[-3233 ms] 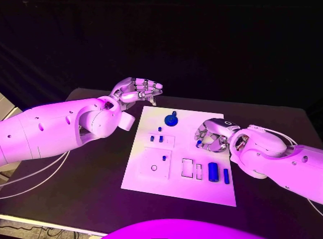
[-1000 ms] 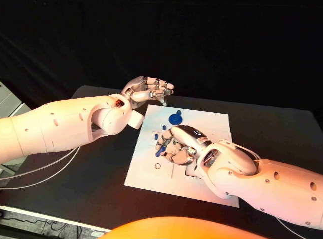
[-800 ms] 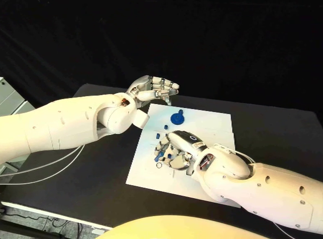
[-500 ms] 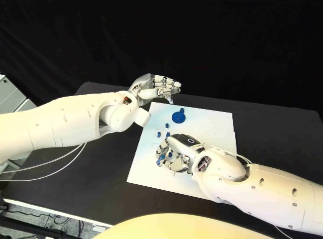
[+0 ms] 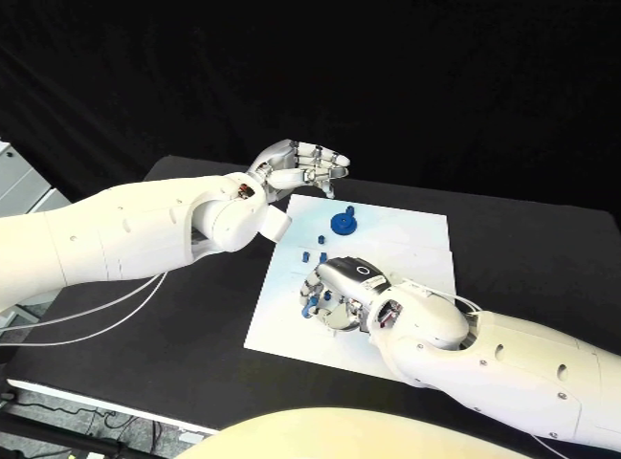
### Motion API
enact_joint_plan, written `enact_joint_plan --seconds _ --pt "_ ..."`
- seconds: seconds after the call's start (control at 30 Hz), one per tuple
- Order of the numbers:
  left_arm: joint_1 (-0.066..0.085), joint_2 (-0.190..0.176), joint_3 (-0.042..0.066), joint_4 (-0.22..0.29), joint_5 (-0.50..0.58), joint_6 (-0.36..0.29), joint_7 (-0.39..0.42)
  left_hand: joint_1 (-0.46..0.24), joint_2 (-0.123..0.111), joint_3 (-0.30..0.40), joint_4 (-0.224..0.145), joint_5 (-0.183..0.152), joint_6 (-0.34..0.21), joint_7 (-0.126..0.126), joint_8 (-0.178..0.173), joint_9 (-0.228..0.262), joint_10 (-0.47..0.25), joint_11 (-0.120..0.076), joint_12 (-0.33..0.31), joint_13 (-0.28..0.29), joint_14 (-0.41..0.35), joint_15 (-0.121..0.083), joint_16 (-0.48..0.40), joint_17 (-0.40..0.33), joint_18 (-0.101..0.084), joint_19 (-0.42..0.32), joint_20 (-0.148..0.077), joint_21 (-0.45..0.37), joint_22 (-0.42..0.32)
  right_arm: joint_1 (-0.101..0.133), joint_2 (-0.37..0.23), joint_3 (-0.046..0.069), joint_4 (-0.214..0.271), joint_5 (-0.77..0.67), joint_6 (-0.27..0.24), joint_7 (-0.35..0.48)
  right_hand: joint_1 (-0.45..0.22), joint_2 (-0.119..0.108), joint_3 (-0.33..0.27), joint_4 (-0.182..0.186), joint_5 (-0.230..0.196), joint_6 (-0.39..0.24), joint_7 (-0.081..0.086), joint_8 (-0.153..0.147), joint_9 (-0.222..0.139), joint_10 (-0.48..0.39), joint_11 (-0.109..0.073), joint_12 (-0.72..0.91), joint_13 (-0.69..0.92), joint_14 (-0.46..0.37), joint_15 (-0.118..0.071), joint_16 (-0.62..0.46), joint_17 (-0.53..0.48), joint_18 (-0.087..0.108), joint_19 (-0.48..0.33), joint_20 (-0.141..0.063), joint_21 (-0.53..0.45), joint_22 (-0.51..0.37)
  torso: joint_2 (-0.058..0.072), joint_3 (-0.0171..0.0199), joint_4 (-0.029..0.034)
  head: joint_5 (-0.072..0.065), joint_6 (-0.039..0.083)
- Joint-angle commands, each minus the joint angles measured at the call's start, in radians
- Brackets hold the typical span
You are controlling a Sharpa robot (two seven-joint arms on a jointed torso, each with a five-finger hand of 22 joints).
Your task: Assemble the parts on the task board
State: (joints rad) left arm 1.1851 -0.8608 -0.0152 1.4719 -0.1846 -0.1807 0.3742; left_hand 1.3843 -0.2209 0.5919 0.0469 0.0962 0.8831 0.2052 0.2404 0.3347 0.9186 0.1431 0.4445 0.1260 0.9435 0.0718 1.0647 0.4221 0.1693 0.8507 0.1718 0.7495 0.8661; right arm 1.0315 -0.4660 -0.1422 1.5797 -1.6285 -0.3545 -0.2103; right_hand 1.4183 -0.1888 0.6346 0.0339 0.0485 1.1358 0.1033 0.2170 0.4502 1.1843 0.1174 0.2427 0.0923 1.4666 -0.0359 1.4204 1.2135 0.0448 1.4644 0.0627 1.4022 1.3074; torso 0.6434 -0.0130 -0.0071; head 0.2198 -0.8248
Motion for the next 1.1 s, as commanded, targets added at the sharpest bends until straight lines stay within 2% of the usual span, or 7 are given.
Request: enact_joint_plan --seconds 0.03,0.3,0.83,1.1 --pt "0.001 0.000 0.001 0.002 -0.003 0.017 0.008 0.006 0.004 -0.004 0.001 -0.002 0.005 -0.005 0.005 0.001 -0.007 -0.001 0.001 -0.001 -0.002 0.002 -0.004 -0.001 0.014 0.004 0.000 -0.007 -0.002 -0.005 0.000 -0.004 -0.006 -0.056 0.049 -0.040 0.000 0.008 0.000 -0.006 0.003 -0.002 0.006 0.001 0.000 0.088 -0.084 0.007 0.042 0.035 -0.006 -0.003 0.001 -0.014 0.067 -0.004 0.005 0.211 0.000 0.0001 0.0001 0.001 -0.002" --pt "0.001 -0.002 0.001 0.002 -0.002 0.019 0.006 0.006 0.004 -0.004 0.001 -0.002 0.005 -0.005 0.005 0.001 -0.007 -0.001 0.001 -0.001 -0.002 0.002 -0.004 -0.001 0.014 0.004 0.000 -0.007 -0.002 -0.006 -0.002 -0.004 -0.001 -0.089 0.039 -0.066 -0.001 0.007 0.003 -0.009 0.004 -0.002 0.006 0.001 0.002 0.090 -0.084 0.005 0.043 0.036 -0.006 -0.002 0.003 -0.015 0.067 -0.004 0.007 0.212 0.000 0.0004 0.0006 0.001 -0.002" --pt "0.001 -0.006 0.000 0.001 -0.002 0.021 0.002 0.007 0.004 -0.005 0.001 -0.003 0.004 -0.004 0.006 0.001 -0.008 -0.001 0.001 -0.002 -0.003 0.002 -0.005 -0.001 0.014 0.004 0.000 -0.007 -0.002 -0.010 -0.013 -0.004 0.019 -0.104 0.011 -0.067 -0.002 0.006 0.004 -0.012 0.004 -0.002 0.006 0.002 0.003 0.091 -0.084 0.004 0.043 0.036 -0.006 -0.001 0.003 -0.015 0.068 -0.004 0.010 0.213 0.000 0.0002 -0.0003 0.006 -0.002" --pt "0.001 -0.007 0.000 0.000 -0.002 0.021 0.002 0.007 0.004 -0.005 0.001 -0.003 0.004 -0.004 0.006 0.001 -0.008 -0.001 0.001 -0.002 -0.003 0.002 -0.005 -0.001 0.014 0.004 0.000 -0.007 -0.002 -0.010 -0.012 -0.004 0.022 -0.112 0.009 -0.069 -0.003 0.005 0.006 -0.014 0.004 -0.001 0.006 0.002 0.004 0.093 -0.084 0.003 0.044 0.037 -0.006 -0.001 0.003 -0.015 0.068 -0.004 0.010 0.213 0.000 0.0007 0.0003 0.003 0.001"
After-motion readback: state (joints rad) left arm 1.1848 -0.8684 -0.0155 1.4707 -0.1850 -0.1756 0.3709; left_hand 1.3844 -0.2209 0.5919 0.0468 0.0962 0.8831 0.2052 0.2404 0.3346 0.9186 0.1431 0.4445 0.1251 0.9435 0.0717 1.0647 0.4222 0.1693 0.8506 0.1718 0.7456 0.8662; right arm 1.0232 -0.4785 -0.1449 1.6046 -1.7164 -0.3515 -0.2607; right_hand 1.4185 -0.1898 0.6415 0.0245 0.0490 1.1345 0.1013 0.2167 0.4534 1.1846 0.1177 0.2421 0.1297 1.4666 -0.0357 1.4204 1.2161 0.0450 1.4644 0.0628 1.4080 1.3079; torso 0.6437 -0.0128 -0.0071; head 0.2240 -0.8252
